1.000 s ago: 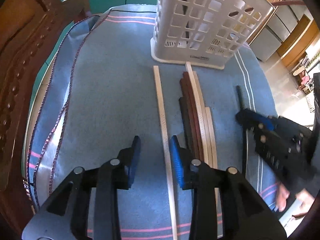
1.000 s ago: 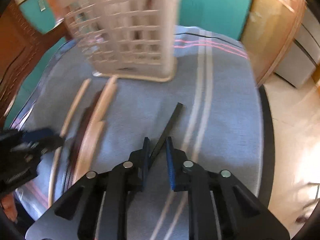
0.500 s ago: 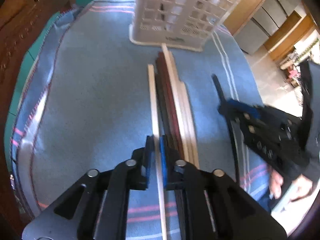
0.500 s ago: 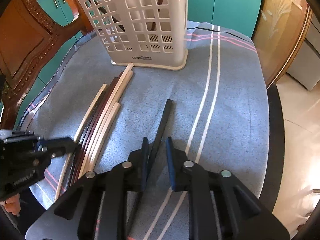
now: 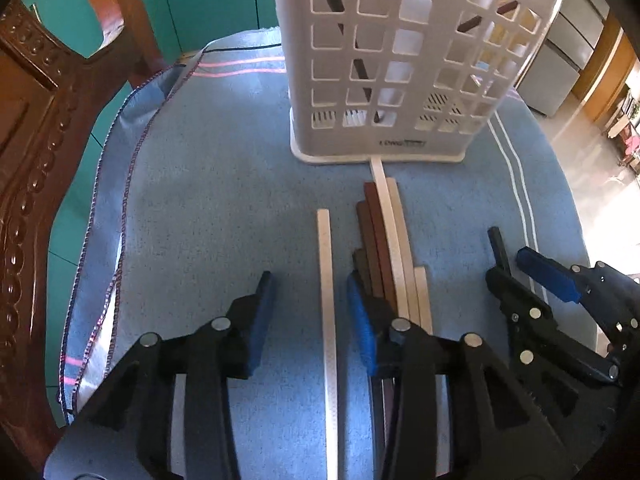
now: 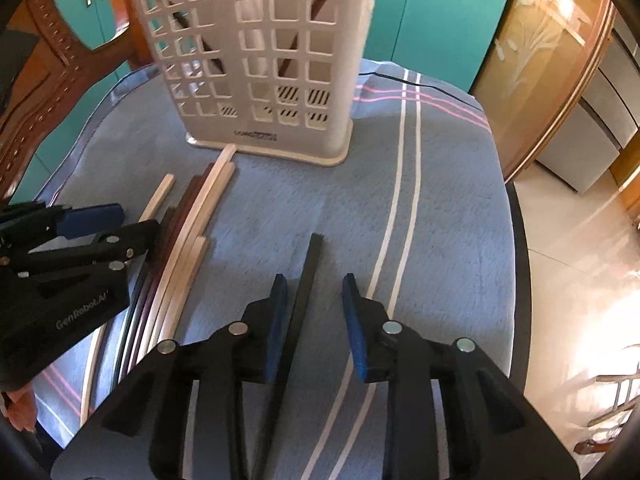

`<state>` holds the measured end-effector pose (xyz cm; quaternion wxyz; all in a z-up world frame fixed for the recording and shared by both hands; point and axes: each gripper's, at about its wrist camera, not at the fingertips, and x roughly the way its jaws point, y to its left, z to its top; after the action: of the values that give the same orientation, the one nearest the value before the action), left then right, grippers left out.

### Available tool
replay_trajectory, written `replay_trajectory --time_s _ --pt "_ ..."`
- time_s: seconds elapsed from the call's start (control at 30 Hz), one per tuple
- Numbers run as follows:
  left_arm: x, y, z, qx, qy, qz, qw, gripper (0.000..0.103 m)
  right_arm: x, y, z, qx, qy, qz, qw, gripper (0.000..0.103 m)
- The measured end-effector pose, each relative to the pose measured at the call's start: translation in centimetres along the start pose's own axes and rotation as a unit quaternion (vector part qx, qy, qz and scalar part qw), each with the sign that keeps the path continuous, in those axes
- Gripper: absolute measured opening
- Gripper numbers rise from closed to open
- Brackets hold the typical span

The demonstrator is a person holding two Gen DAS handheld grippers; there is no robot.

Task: Organize utensils
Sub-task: 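Lift both held chopsticks and carry them above the white holder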

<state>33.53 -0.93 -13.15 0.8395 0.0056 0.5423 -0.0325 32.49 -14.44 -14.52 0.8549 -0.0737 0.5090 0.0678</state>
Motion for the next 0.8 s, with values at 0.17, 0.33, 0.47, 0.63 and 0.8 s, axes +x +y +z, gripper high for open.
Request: replay_trajectory --time_s 0.17,0.33,0.47,0.63,0.8 --pt "-1.0 0.7 -1.0 0.004 -0.004 -0.009 0.9999 0.010 -0.5 -0.6 -0.2 0.001 0.001 0.021 1.000 0.010" --pt "-2.3 1.7 -1.1 -0.008 -0.030 -0.032 0.9990 0.007 -1.1 -0.9 -0.6 0.015 -0.011 0.053 0.998 0.006" --pt "-6.0 2.4 -1.7 -0.005 -0.079 -0.057 0.9952 0.007 -3.9 -1.9 -0.4 0.031 -0.052 0.079 0.995 0.007" --pt "-12.1 2.8 -2.5 -0.006 -0.150 -0.084 0.9850 0.007 -10.6 -3.8 -0.9 0.044 -0.125 0.129 0.983 0.007" --pt "-17.9 3.5 -3.9 -0.012 -0.222 -0.099 0.9699 0.007 -16.0 -5.2 -1.7 0.055 -0.169 0.157 0.971 0.007"
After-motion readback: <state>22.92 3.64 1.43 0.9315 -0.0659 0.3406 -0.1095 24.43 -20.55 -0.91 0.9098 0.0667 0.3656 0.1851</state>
